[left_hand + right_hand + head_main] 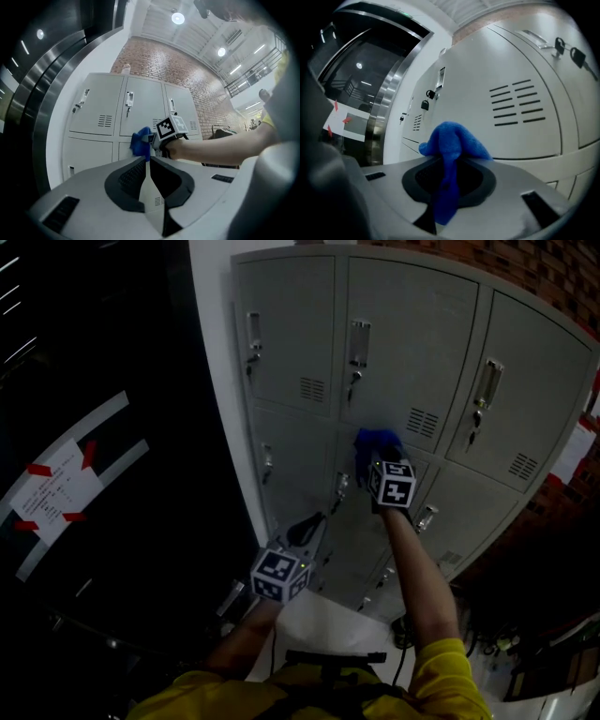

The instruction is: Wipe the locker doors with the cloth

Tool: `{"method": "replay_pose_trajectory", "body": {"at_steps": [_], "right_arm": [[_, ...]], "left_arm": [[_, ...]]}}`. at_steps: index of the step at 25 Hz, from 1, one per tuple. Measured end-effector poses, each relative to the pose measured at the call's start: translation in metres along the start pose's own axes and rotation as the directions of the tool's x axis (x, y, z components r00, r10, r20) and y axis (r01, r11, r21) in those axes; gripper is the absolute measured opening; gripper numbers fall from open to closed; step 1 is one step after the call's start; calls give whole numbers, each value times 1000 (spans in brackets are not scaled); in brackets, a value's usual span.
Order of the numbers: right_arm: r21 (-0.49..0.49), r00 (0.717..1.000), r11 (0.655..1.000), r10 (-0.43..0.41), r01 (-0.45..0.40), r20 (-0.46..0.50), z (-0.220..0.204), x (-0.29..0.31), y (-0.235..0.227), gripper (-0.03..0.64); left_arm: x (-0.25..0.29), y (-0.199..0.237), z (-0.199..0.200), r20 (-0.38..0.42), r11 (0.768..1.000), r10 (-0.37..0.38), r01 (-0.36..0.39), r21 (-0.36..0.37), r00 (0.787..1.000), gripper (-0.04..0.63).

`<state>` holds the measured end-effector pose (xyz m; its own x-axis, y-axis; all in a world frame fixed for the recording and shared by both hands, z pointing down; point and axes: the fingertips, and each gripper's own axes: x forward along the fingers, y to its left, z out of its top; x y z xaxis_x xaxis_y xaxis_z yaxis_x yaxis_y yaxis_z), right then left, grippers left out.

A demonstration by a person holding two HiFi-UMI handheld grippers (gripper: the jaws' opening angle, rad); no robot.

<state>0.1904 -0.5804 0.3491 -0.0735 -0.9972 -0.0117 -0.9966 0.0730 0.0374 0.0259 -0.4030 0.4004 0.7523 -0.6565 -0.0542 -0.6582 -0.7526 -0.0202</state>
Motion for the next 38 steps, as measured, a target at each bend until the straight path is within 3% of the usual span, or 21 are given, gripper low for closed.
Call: {"method": "replay_pose_trajectory", "body": {"at_steps": [2, 4, 7, 10, 13, 16, 18, 22, 25, 29, 31, 34, 38], "right_arm": [[18, 999, 1000, 11, -12, 30, 10, -4, 1, 68], [30, 994, 998, 47, -50, 98, 55, -9, 6, 67], [-8, 966, 991, 133, -135, 222, 177, -10, 26, 67], [-33, 946, 982, 188, -186, 263, 301, 6, 43, 69], [-50, 945, 984, 178, -171, 275, 388, 19, 50, 69], [-124, 958, 988, 119, -90, 259, 421, 37, 48, 69], [-156, 962, 984, 124, -87, 244, 410, 42, 53, 69], [-214, 964, 973, 135, -85, 229, 331, 42, 55, 69], [-175, 953, 983, 105, -57, 283, 271, 23, 35, 69], [-88, 958, 995, 70, -47, 277, 194, 3, 13, 69], [-56, 969, 996, 84, -73, 233, 147, 6, 17, 68], [-94, 983, 988, 137, -125, 126, 84, 28, 41, 69], [-78, 988, 987, 144, -140, 46, 36, 36, 55, 68]], "left_arm": [[7, -4, 0, -5, 1000, -3, 3, -1, 1000, 15], [11, -6, -4, -13, 1000, 0, 0, 1, 1000, 15], [14, -10, -8, -20, 1000, 5, -5, -3, 1000, 15], [16, -20, -14, -36, 1000, -14, 15, 5, 999, 15], [14, -22, -15, -38, 1000, -15, 15, -1, 999, 15], [9, -12, -17, -43, 1000, 9, -9, 1, 999, 15], [3, -2, -23, -46, 999, 34, -35, -12, 998, 15], [2, 9, -29, -58, 998, 47, -49, -31, 997, 15], [5, 4, -32, -66, 999, 24, -27, -34, 998, 15], [9, 0, -39, -75, 999, 9, -12, -44, 997, 15], [11, -2, -46, -89, 999, 0, -5, -50, 996, 15], [15, -5, -53, -104, 998, -13, 7, -58, 994, 15], [14, -9, -56, -107, 998, -10, 3, -70, 994, 15]]}}
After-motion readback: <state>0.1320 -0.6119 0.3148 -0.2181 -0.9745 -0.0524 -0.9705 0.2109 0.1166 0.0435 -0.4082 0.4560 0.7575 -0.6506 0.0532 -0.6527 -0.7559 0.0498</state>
